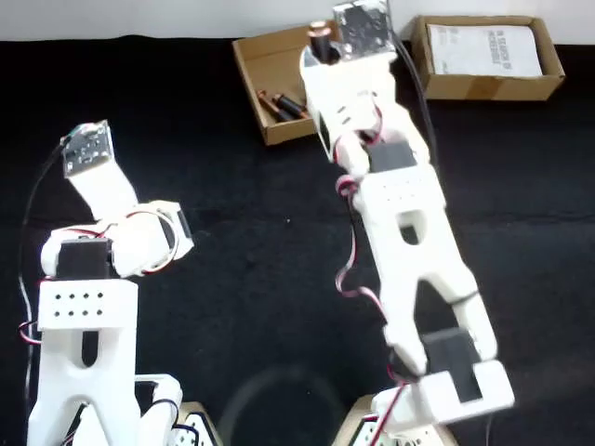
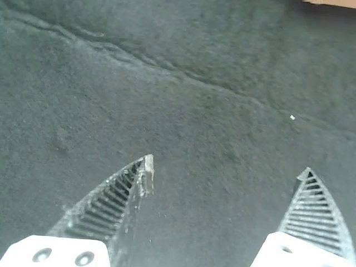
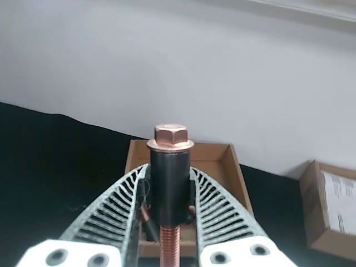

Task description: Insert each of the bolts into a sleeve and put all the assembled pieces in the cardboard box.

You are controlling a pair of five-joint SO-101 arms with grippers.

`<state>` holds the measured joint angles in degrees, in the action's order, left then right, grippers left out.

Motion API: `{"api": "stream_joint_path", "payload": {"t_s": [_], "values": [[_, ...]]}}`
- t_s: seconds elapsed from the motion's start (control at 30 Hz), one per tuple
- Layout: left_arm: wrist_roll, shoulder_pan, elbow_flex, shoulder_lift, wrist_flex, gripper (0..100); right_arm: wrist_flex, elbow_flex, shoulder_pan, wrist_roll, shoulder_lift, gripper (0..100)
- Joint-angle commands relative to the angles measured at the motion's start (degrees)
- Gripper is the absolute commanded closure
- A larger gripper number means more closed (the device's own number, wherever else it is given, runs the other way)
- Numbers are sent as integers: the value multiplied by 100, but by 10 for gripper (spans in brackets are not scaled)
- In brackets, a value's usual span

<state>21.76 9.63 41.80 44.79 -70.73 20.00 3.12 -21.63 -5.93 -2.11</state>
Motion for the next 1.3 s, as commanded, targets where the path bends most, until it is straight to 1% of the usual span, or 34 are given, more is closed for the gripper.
{"api": "stream_joint_path", "payload": {"t_s": [0.0, 0.1, 0.4, 0.53, 0.67, 0.87, 1.0, 1.13, 1.2, 1.27], "values": [[9, 110, 365, 92, 422, 621, -127, 1209, 145, -255, -708, 991], [-9, 207, 769, 92, 782, 621, -127, 1895, 207, -466, -1508, 991], [-18, 541, 1754, 92, 1916, 621, -136, 4136, 365, -510, -3688, 991], [-18, 532, 2000, 84, 2110, 621, -136, 5429, 391, -519, -4690, 991], [-18, 532, 2299, 75, 2391, 621, -136, 6527, 444, -897, -5736, 991], [-18, 532, 2580, 84, 2462, 621, -136, 8075, 514, -897, -7178, 988], [-18, 532, 2800, 84, 2629, 621, -127, 8848, 523, -941, -7978, 986], [-18, 532, 3011, 92, 2822, 621, -119, 9279, 514, -949, -8444, 985], [-18, 532, 3046, 92, 2813, 621, -101, 9367, 514, -949, -8532, 956], [-18, 532, 3055, 92, 2813, 621, -101, 9393, 514, -914, -8558, 892]]}}
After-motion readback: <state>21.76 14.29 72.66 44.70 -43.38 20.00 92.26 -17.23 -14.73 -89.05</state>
